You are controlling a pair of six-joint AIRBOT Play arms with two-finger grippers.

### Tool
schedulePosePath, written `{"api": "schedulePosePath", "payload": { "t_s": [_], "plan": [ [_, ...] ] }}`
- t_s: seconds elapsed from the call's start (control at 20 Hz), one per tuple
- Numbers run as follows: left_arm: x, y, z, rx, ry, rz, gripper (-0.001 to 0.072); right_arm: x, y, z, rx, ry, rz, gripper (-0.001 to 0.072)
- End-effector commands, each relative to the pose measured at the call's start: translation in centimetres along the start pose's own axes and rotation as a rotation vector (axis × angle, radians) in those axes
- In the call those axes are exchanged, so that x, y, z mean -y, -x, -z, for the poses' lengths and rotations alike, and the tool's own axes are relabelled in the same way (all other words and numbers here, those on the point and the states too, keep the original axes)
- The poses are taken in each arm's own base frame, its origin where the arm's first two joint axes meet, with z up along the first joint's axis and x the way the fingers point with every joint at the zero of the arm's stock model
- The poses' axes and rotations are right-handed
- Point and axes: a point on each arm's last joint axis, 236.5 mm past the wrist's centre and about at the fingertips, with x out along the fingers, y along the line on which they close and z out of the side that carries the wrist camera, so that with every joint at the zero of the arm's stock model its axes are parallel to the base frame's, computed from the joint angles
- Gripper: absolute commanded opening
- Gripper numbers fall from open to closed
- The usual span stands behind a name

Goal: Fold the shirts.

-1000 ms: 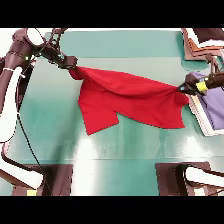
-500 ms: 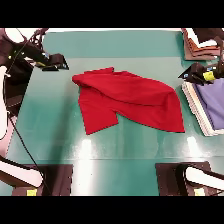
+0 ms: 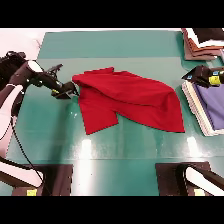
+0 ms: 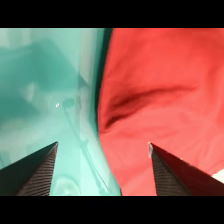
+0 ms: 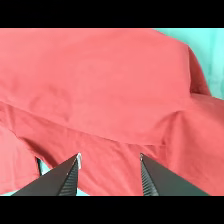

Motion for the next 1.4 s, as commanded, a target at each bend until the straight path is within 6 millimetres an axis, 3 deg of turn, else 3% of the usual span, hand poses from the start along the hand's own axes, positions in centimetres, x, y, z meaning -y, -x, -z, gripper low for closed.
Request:
{"api": "schedulePosePath", "payload": {
  "t_s": [0.0, 0.25, 0.3, 0.35, 0.4, 0.5, 0.6, 0.75, 0.85, 0.95, 1.05, 1.2, 1.35],
  "plan": [
    [0.9, -2.9, 1.2, 0.001, -0.015, 0.0, 0.066, -0.3, 0.4, 0.1, 0.006, 0.004, -0.002, 0.0428],
    [3.6, -4.2, 0.8, 0.034, -0.06, 0.017, 0.0656, -0.3, 0.4, 0.6, -0.014, 0.004, -0.004, 0.0428],
    [3.8, -4.1, 0.8, 0.035, -0.055, 0.027, 0.0468, -0.3, 0.4, 0.8, -0.022, 0.005, -0.005, 0.0428],
    [3.9, -4.0, 0.7, 0.036, -0.06, 0.026, 0.0209, -0.1, 0.4, 1.0, -0.031, 0.002, 0.0, 0.0428],
    [4.1, -3.6, 0.6, 0.035, -0.069, 0.027, 0.0036, 0.3, 0.6, 1.3, -0.042, -0.007, 0.005, 0.0428],
    [4.9, -1.9, -0.1, 0.053, -0.109, 0.02, 0.0029, 2.3, 1.2, 2.5, -0.094, -0.024, 0.052, 0.0428],
    [5.3, 1.7, -0.9, 0.133, -0.183, -0.038, 0.0028, 6.5, 2.0, 5.5, -0.176, -0.082, 0.162, 0.0428],
    [4.8, 6.0, 0.4, 0.154, -0.272, -0.14, 0.0029, 13.0, 2.2, 12.7, -0.29, -0.272, 0.279, 0.0431],
    [5.0, 7.4, 1.9, 0.124, -0.299, -0.156, 0.003, 15.4, 1.1, 17.9, -0.35, -0.436, 0.275, 0.0537],
    [5.5, 8.0, 2.3, 0.124, -0.303, -0.146, 0.0029, 15.9, -0.7, 22.7, -0.43, -0.566, 0.23, 0.053],
    [5.9, 8.0, 2.3, 0.129, -0.299, -0.129, 0.0029, 14.2, -3.0, 25.3, -0.485, -0.612, 0.124, 0.0504],
    [6.3, 8.0, 2.2, 0.134, -0.295, -0.112, 0.0029, 12.9, -6.2, 25.2, -0.444, -0.648, 0.054, 0.0441],
    [6.3, 8.0, 2.3, 0.132, -0.295, -0.111, 0.003, 11.6, -8.8, 24.7, -0.452, -0.618, 0.026, 0.044]
  ]
}}
